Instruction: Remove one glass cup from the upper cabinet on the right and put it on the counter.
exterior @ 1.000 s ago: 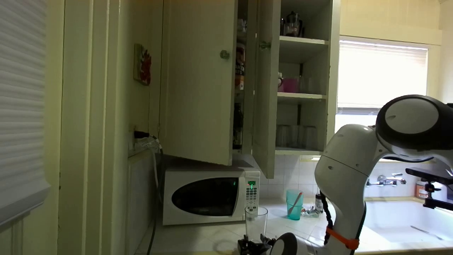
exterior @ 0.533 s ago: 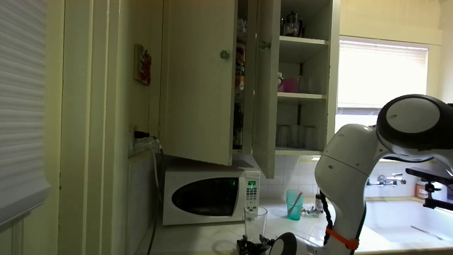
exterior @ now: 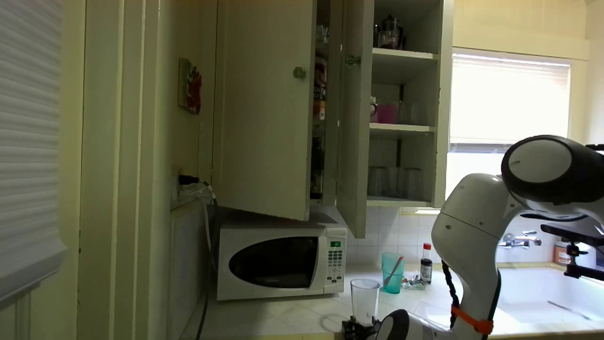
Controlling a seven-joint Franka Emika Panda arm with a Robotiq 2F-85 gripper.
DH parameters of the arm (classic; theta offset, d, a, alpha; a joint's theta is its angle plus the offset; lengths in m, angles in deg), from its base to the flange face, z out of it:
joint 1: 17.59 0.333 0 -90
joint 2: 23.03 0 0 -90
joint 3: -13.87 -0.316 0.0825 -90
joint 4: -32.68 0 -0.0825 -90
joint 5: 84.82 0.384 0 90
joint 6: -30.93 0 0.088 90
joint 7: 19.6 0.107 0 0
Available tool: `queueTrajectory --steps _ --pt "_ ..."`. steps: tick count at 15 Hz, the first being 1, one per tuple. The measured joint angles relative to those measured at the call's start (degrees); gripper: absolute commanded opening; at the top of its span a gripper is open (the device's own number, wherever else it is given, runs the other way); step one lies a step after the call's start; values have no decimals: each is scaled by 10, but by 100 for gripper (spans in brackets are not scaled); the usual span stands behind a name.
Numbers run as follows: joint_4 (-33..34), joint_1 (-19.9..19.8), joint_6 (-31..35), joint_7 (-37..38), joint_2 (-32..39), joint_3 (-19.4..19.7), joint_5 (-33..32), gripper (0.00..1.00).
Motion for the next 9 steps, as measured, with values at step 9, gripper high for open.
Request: queueTrajectory --steps 9 --pt "2 6 -2 -2 -5 38 0 51"
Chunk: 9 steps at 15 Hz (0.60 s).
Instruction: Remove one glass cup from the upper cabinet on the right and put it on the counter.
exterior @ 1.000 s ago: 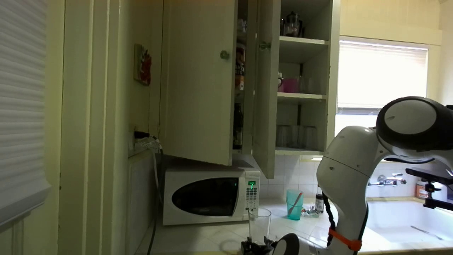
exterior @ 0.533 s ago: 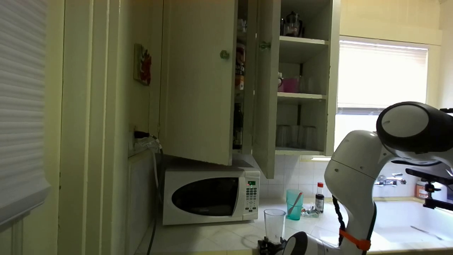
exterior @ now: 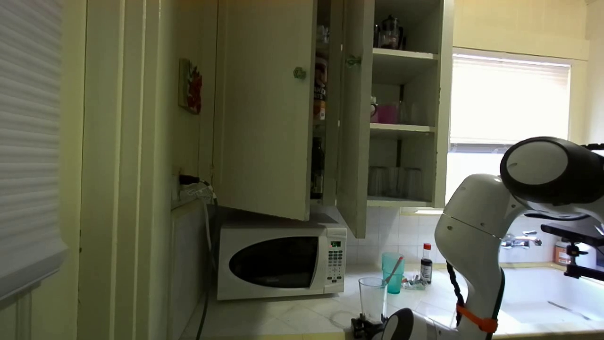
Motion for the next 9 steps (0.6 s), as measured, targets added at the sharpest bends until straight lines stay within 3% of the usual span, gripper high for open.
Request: queueTrajectory --steps 3,6,9 --pt "5 62 -2 4 -11 92 -1 51" --pt "12 83 -3 6 -12 129 0 51" --pt "12 82 -3 3 -12 127 1 51"
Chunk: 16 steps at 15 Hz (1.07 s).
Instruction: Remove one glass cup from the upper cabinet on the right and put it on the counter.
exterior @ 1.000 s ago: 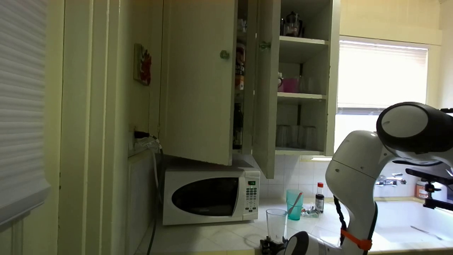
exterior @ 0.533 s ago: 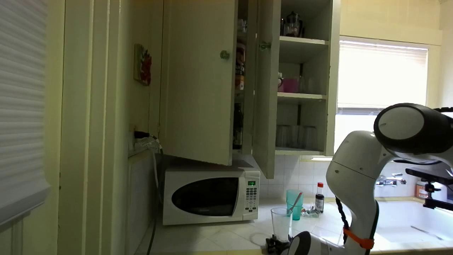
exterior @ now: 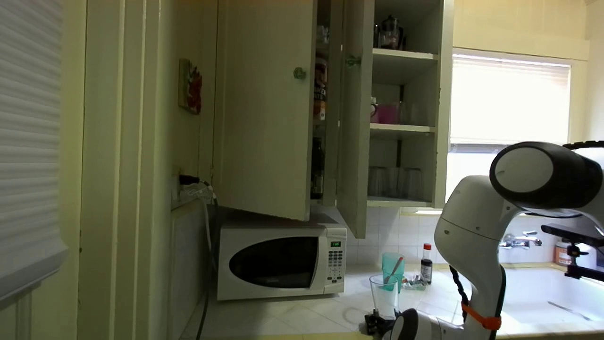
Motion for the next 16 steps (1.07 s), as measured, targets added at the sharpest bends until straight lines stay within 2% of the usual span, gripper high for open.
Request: queueTrajectory --steps 3,10,16 --pt "2 2 1 -1 2 -6 0 51" --pt "14 109 9 -1 1 19 0 51" --pt "17 141 9 -1 1 29 0 51"
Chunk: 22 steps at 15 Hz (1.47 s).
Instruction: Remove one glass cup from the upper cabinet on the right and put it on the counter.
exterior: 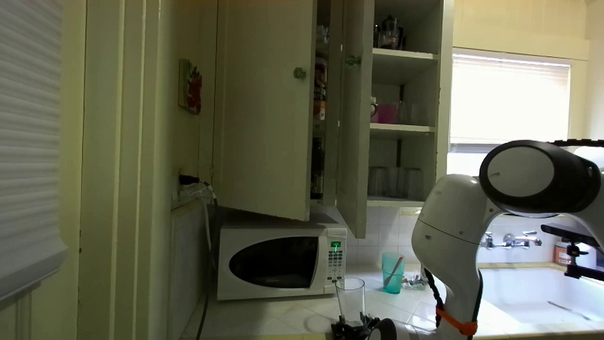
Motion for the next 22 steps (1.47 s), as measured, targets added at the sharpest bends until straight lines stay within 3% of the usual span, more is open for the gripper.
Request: queueTrajectory --steps 12,13,15,19,20,22 --pt "4 6 6 0 0 -1 0 51" --pt "4 6 7 0 0 -1 0 62" --pt "4 6 7 0 0 0 0 63" --pt "5 7 8 0 0 0 0 85" --pt "5 8 9 0 0 1 0 96" --pt "5 10 11 0 0 3 0 100"
